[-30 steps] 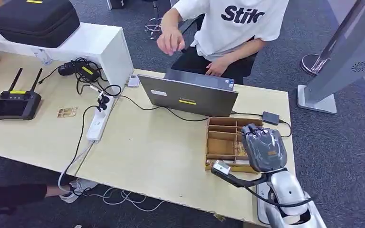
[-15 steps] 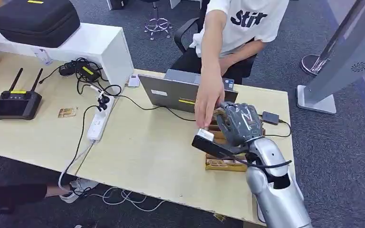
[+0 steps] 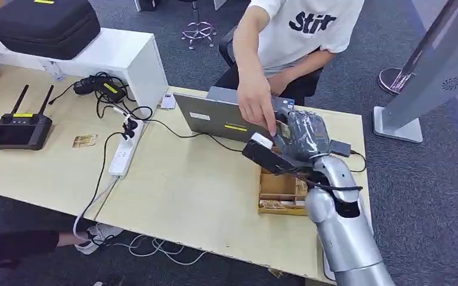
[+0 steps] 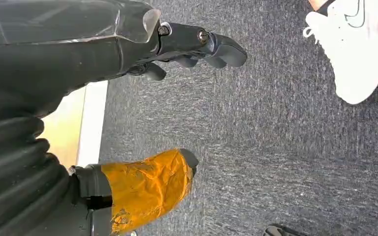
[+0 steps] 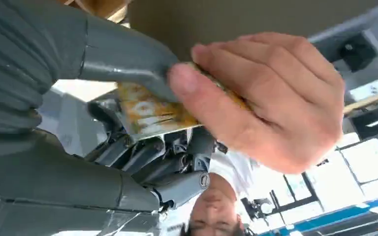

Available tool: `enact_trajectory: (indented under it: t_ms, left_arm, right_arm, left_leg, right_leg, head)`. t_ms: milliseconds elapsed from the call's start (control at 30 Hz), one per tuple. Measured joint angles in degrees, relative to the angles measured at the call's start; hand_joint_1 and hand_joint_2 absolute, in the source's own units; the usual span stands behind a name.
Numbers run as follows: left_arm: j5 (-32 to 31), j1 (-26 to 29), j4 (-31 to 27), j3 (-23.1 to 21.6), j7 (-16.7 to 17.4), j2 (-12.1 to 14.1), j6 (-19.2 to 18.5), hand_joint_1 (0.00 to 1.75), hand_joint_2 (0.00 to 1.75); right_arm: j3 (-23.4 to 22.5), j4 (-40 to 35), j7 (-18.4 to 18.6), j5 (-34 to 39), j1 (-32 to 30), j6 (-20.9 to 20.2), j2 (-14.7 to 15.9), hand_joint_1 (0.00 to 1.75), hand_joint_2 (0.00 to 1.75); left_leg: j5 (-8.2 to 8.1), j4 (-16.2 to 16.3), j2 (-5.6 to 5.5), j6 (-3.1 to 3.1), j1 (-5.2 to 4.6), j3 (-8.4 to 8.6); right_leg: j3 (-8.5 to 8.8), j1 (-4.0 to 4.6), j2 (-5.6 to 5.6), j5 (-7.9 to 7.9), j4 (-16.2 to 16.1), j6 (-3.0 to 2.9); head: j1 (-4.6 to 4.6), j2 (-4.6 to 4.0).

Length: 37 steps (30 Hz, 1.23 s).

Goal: Pass the card to the sensor for recognition and then transmit it.

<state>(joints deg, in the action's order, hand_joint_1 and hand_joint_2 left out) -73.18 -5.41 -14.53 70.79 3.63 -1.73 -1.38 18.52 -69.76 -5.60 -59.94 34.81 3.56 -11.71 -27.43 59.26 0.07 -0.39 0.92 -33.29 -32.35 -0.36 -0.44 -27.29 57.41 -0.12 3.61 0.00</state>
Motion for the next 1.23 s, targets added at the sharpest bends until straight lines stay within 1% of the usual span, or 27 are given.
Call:
enact_trajectory:
  t_ms: [67,133,200,267,333,367,400,433,500,533,567,600,633,667,700,767,800,833,867,900,933,967,1000,1033,1100,1133,1233]
  left_arm:
    - [0.0,0.0,0.0,-0.1,0.0,0.0,0.0,0.00,1.75]
    - [-0.2,0.0,0.0,-0.3,0.0,0.0,0.0,0.00,1.75]
    - [-0.6,0.1,0.0,-0.4,0.0,0.0,0.0,0.00,1.75]
    - [-1.3,0.2,0.0,-0.8,0.0,0.1,0.0,0.00,1.75]
    - [-1.9,0.1,0.0,-1.1,0.0,0.3,-0.1,0.00,1.75]
    - [-2.1,0.1,0.0,-1.4,0.0,0.5,-0.2,0.00,1.75]
    - [-2.3,0.1,0.0,-1.8,-0.1,0.7,-0.3,0.00,1.75]
    - [-2.5,0.0,0.0,-1.9,-0.1,0.8,-0.3,0.00,1.75]
    - [-2.9,0.1,0.0,-2.4,-0.1,1.0,-0.3,0.00,1.75]
    - [-3.0,0.1,0.0,-2.5,-0.2,1.1,-0.3,0.00,1.75]
    - [-3.1,0.1,0.0,-2.8,-0.4,1.1,-0.3,0.00,1.75]
    - [-3.1,0.0,0.0,-3.1,-0.7,1.1,-0.3,0.00,1.75]
    - [-3.0,0.0,0.0,-3.2,-0.9,1.1,-0.3,0.00,1.75]
    - [-2.8,0.1,0.0,-3.2,-1.1,1.1,-0.3,0.00,1.75]
    - [-2.4,0.3,0.0,-3.2,-1.3,1.0,-0.3,0.00,1.75]
    - [-1.8,0.7,0.0,-3.2,-1.7,1.0,-0.3,0.00,1.75]
    - [-1.5,0.9,0.0,-3.2,-1.9,1.0,-0.3,0.00,1.75]
    - [-1.2,0.9,0.0,-3.2,-2.1,1.0,-0.3,0.00,1.75]
    - [-0.9,0.8,0.0,-3.2,-2.2,0.8,-0.3,0.00,1.75]
    - [-0.7,0.9,0.0,-3.2,-2.5,0.7,-0.3,0.00,1.75]
    - [-0.5,0.9,0.0,-3.2,-2.6,0.5,-0.3,0.00,1.75]
    - [-0.4,0.9,0.0,-3.2,-2.7,0.4,-0.3,0.00,1.75]
    - [-0.2,0.9,0.0,-3.2,-2.8,0.3,-0.3,0.00,1.75]
    - [0.0,0.9,0.0,-3.2,-2.9,0.2,-0.3,0.00,1.75]
    - [0.1,0.9,0.0,-3.2,-3.0,0.0,-0.3,0.00,1.75]
    - [0.2,0.9,0.0,-3.2,-3.0,0.0,-0.3,0.00,1.75]
    - [0.2,0.9,0.0,-3.2,-3.0,-0.1,-0.3,0.00,1.75]
  right_arm:
    - [-1.9,-1.1,-2.4,6.4,-0.5,-1.3,-0.3,0.00,1.75]
    - [-6.4,-3.4,-5.8,18.8,-1.7,-3.2,-0.9,0.00,1.75]
    - [-12.9,-5.7,-7.1,34.8,-2.2,-6.1,-1.4,0.00,1.75]
    - [-21.7,-7.3,-6.8,53.3,-2.1,-9.9,-1.5,0.00,1.75]
    - [-31.2,-6.9,-7.0,68.5,-1.6,-11.6,-0.9,0.00,1.75]
    - [-36.9,-5.7,-8.1,74.6,-1.2,-11.6,0.1,0.00,1.75]
    - [-42.2,-3.8,-10.0,77.9,-1.0,-10.7,1.4,0.00,1.75]
    - [-46.5,-2.0,-12.0,78.5,-1.2,-9.2,2.8,0.00,1.75]
    - [-55.0,2.1,-15.6,78.4,-2.5,-5.3,5.7,0.00,1.75]
    - [-58.5,4.3,-16.8,77.6,-3.5,-2.7,7.3,0.00,1.75]
    - [-61.9,7.2,-17.3,77.4,-5.0,-0.6,9.0,0.00,1.75]
    - [-66.1,11.3,-18.2,77.6,-7.7,-0.5,11.3,0.00,1.75]
    - [-68.8,14.9,-19.1,76.9,-10.8,-0.9,13.2,0.00,1.75]
    - [-71.3,19.4,-20.0,75.0,-14.3,-1.0,15.0,0.00,1.75]
    - [-72.8,23.4,-20.7,72.7,-17.8,-1.2,16.4,0.00,1.75]
    - [-73.6,30.6,-21.5,66.7,-24.1,-0.5,17.9,0.00,1.75]
    - [-73.5,33.3,-21.3,63.1,-26.2,1.1,18.2,0.00,1.75]
    - [-73.0,36.1,-20.5,58.3,-28.0,3.9,18.5,0.00,1.75]
    - [-72.0,39.0,-18.8,52.2,-29.9,6.5,18.9,0.00,1.75]
    - [-70.6,41.0,-17.0,46.9,-31.2,7.8,19.3,0.00,1.75]
    - [-68.3,43.2,-15.2,40.9,-32.7,8.4,19.6,0.00,1.75]
    - [-66.4,44.5,-14.1,36.6,-33.7,8.5,19.9,0.00,1.75]
    - [-63.2,46.7,-12.4,31.0,-34.8,8.5,20.2,0.00,1.75]
    - [-60.8,48.2,-11.5,27.9,-35.6,8.5,20.3,0.00,1.75]
    - [-55.3,51.1,-10.6,20.6,-37.0,7.0,20.4,0.00,1.75]
    - [-52.5,52.4,-10.5,18.0,-37.5,6.4,20.6,0.00,1.75]
    - [-47.0,55.0,-10.3,16.8,-38.5,6.0,20.8,0.00,1.75]
  left_leg:
    - [0.00,0.0,0.00,0.00,-0.01,-0.02]
    - [0.00,0.0,-0.06,0.00,-0.01,-0.05]
    - [0.00,0.0,-0.09,0.01,-0.03,-0.10]
    - [0.01,0.0,-0.12,0.02,-0.05,-0.09]
    - [0.00,0.1,-0.15,0.03,-0.06,-0.09]
    - [0.00,0.1,-0.20,0.04,-0.05,-0.08]
    - [0.00,0.1,-0.31,0.06,-0.05,-0.08]
    - [0.00,0.1,-0.42,0.12,-0.05,-0.07]
    - [0.00,0.2,-0.57,0.19,-0.07,-0.16]
    - [-0.05,0.2,-0.57,0.26,-0.06,-0.10]
    - [-0.08,0.2,-0.56,0.27,-0.03,-0.09]
    - [-0.14,0.2,-0.67,0.34,0.07,-0.04]
    - [-0.22,0.1,-0.85,0.42,0.15,-0.03]
    - [-0.32,0.1,-1.05,0.35,0.21,-0.03]
    - [-0.39,0.1,-1.11,0.34,0.22,-0.02]
    - [-0.49,0.1,-1.11,0.39,0.19,-0.06]
    - [-0.55,0.1,-1.00,0.34,0.19,-0.05]
    - [-0.57,0.0,-0.92,0.32,0.20,-0.01]
    - [-0.60,0.0,-0.84,0.27,0.21,0.02]
    - [-0.61,0.0,-0.81,0.26,0.22,0.06]
    - [-0.61,0.0,-0.78,0.26,0.22,0.07]
    - [-0.61,0.0,-0.76,0.25,0.23,0.09]
    - [-0.61,0.0,-0.72,0.25,0.24,0.11]
    - [-0.60,0.0,-0.72,0.25,0.23,0.11]
    - [-0.59,0.0,-0.70,0.22,0.23,0.12]
    - [-0.58,0.0,-0.70,0.22,0.23,0.13]
    - [-0.58,0.0,-0.61,0.22,0.19,0.16]
  right_leg:
    - [-0.04,0.00,0.00,0.00,0.0,0.00]
    - [-0.06,0.00,-0.07,0.00,0.0,0.00]
    - [-0.07,-0.01,-0.10,0.01,0.0,0.01]
    - [-0.06,-0.01,-0.15,0.02,-0.1,0.03]
    - [-0.04,-0.02,-0.18,0.03,-0.1,0.05]
    - [0.02,-0.02,-0.23,0.04,-0.1,0.06]
    - [0.11,-0.01,-0.32,0.04,-0.1,0.07]
    - [0.12,-0.01,-0.44,0.01,-0.2,0.11]
    - [0.13,-0.01,-0.56,0.03,-0.2,0.14]
    - [0.09,-0.01,-0.54,0.02,-0.3,0.14]
    - [0.20,0.01,-0.54,0.02,-0.4,0.15]
    - [0.32,0.06,-0.62,-0.06,-0.5,0.26]
    - [0.48,0.13,-0.78,-0.14,-0.5,0.30]
    - [0.61,0.21,-1.04,-0.27,-0.5,0.41]
    - [0.65,0.22,-1.10,-0.35,-0.5,0.38]
    - [0.58,0.21,-1.10,-0.45,-0.5,0.28]
    - [0.54,0.20,-1.02,-0.50,-0.5,0.22]
    - [0.51,0.20,-0.94,-0.53,-0.5,0.18]
    - [0.51,0.20,-0.89,-0.55,-0.4,0.15]
    - [0.50,0.20,-0.85,-0.57,-0.4,0.12]
    - [0.50,0.20,-0.84,-0.58,-0.4,0.10]
    - [0.49,0.21,-0.81,-0.58,-0.4,0.10]
    - [0.49,0.21,-0.77,-0.58,-0.4,0.10]
    - [0.50,0.21,-0.74,-0.59,-0.4,0.10]
    - [0.50,0.21,-0.72,-0.58,-0.4,0.10]
    - [0.51,0.21,-0.70,-0.58,-0.4,0.10]
    - [0.53,0.20,-0.61,-0.56,-0.4,0.11]
  head:
    - [0.02,0.00]
    - [0.02,0.00]
    - [0.02,0.00]
    - [0.00,0.00]
    - [0.00,0.00]
    - [0.04,0.00]
    - [0.00,0.00]
    - [0.00,0.00]
    - [0.00,0.00]
    - [0.02,0.00]
    - [0.02,0.00]
    - [0.00,0.00]
    - [0.00,0.00]
    - [-0.02,0.00]
    - [0.00,0.00]
    - [0.07,0.00]
    - [0.07,0.00]
    - [0.04,0.00]
    - [0.07,0.00]
    - [0.04,0.00]
    - [0.02,0.00]
    - [0.04,0.00]
    - [0.04,0.00]
    - [0.02,0.00]
    - [0.02,0.00]
    - [0.04,0.00]
    - [0.04,0.00]
